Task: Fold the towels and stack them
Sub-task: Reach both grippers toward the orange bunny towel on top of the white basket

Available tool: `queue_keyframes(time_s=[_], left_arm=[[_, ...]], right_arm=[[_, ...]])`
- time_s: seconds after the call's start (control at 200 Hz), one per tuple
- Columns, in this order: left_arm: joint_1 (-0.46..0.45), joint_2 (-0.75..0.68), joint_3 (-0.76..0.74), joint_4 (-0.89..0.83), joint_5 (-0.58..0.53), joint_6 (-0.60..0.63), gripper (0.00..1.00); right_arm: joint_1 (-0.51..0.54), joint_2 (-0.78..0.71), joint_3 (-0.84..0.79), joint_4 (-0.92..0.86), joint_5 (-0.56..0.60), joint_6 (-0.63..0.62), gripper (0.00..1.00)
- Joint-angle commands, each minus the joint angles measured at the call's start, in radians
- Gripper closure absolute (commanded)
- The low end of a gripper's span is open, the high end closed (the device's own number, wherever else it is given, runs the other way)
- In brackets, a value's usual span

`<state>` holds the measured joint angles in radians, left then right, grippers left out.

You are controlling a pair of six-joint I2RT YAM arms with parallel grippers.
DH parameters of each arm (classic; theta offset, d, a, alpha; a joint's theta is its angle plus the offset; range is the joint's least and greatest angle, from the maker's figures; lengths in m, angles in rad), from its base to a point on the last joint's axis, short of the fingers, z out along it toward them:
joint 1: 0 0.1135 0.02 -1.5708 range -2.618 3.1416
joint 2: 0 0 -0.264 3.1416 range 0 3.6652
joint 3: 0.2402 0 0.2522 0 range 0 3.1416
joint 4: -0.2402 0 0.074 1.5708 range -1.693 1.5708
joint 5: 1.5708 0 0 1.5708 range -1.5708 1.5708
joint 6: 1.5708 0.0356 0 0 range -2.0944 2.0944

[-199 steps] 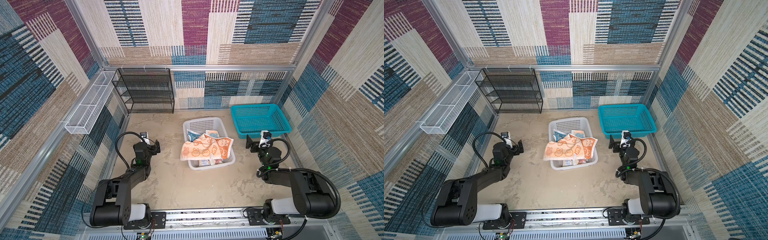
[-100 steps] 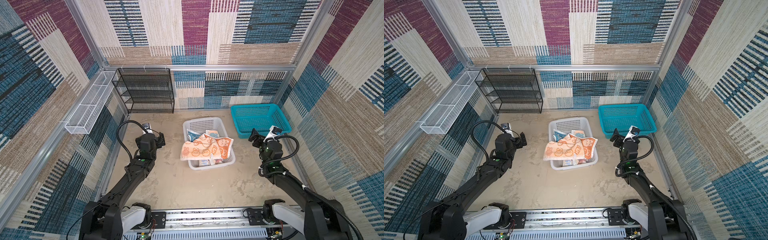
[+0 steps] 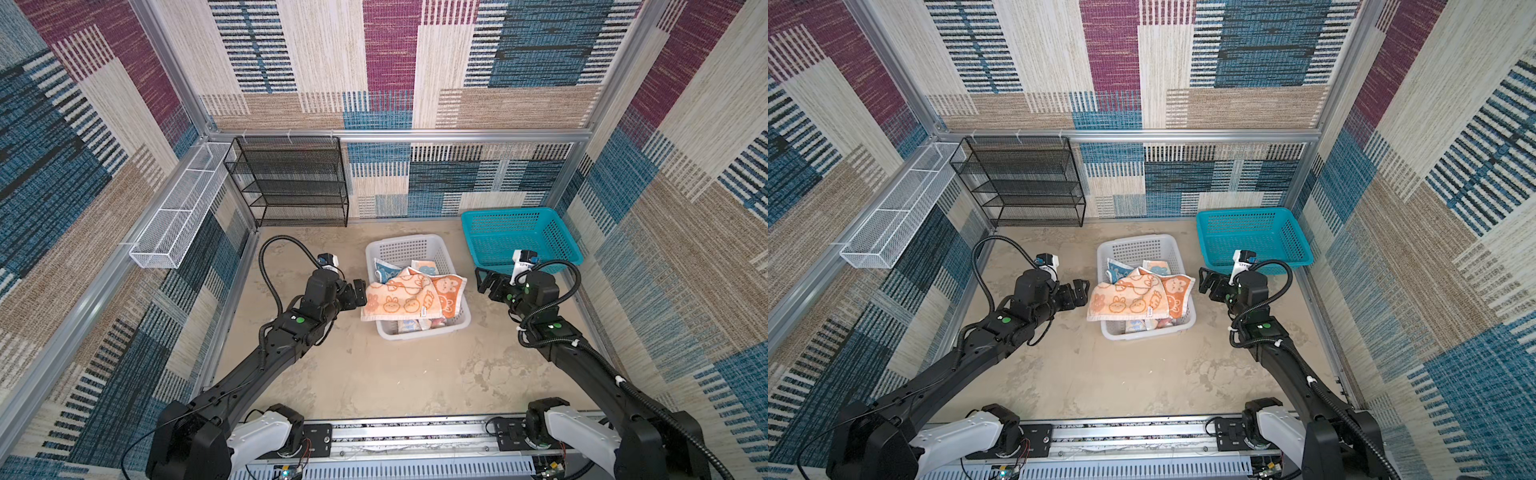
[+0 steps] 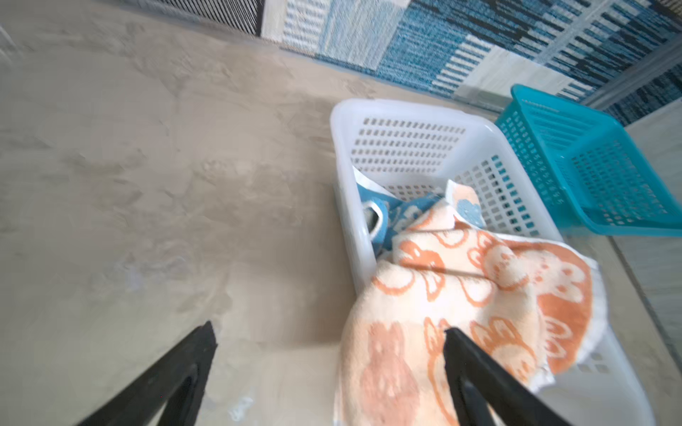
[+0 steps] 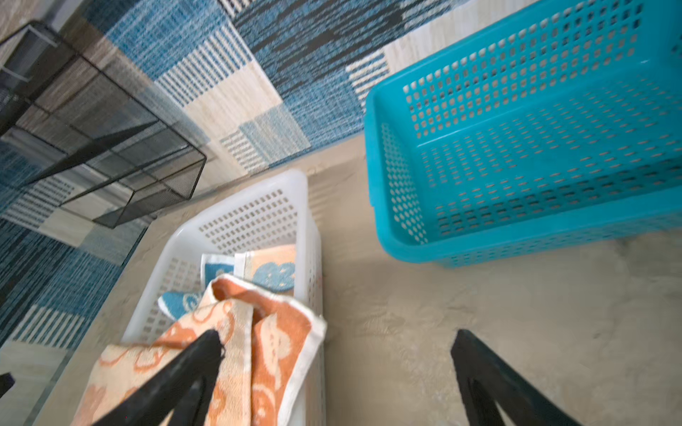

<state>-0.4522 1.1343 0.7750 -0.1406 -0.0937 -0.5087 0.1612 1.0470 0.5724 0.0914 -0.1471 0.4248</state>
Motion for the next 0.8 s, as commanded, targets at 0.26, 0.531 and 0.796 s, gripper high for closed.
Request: queue_keyframes(time_s=[0.26,0.531,0.796], left_arm=[[-0.014,0.055,0.027,-0.042,0.198,-0.119,0.01],[-0.040,0.082,0.022,-0.010,0.233,-0.148,0.01],[-0.051,0.094,0.024,-0.014,0.238,-0.162,0.01]], right_arm=[[0.153,0.092,0.038,-0.167,-0.052,-0.021,0.06],[0.162,0.222,0.081,-0.197,-0.005,-0.055,0.32],[0.178,0.324,0.174,-0.223,0.050,-0.135,0.53]])
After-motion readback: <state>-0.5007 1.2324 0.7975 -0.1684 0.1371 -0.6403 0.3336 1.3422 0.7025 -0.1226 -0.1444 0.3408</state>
